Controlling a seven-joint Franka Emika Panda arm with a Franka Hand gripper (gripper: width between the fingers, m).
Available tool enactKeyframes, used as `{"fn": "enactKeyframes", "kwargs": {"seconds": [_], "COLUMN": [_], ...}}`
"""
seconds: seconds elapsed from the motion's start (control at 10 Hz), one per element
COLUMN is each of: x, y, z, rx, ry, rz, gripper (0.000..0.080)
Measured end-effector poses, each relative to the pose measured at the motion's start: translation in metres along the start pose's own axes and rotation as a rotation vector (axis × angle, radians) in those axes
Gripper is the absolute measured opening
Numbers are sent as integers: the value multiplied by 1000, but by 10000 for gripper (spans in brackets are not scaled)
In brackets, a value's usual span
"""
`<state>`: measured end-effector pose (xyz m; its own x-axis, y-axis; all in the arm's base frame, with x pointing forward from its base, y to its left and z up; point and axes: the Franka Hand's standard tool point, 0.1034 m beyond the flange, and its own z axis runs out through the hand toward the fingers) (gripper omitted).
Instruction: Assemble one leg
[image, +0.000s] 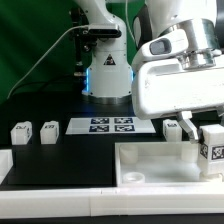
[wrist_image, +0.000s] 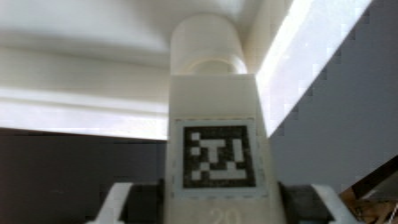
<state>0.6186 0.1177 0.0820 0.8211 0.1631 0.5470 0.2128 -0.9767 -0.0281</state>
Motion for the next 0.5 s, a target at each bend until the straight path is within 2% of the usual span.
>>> {"fn": "enactKeyframes", "kwargs": {"seconds": [0.5], "x": [-1], "y": [0], "z": [-1], "rx": [-4], "ry": [21], "rz": [2], "gripper": [294]}}
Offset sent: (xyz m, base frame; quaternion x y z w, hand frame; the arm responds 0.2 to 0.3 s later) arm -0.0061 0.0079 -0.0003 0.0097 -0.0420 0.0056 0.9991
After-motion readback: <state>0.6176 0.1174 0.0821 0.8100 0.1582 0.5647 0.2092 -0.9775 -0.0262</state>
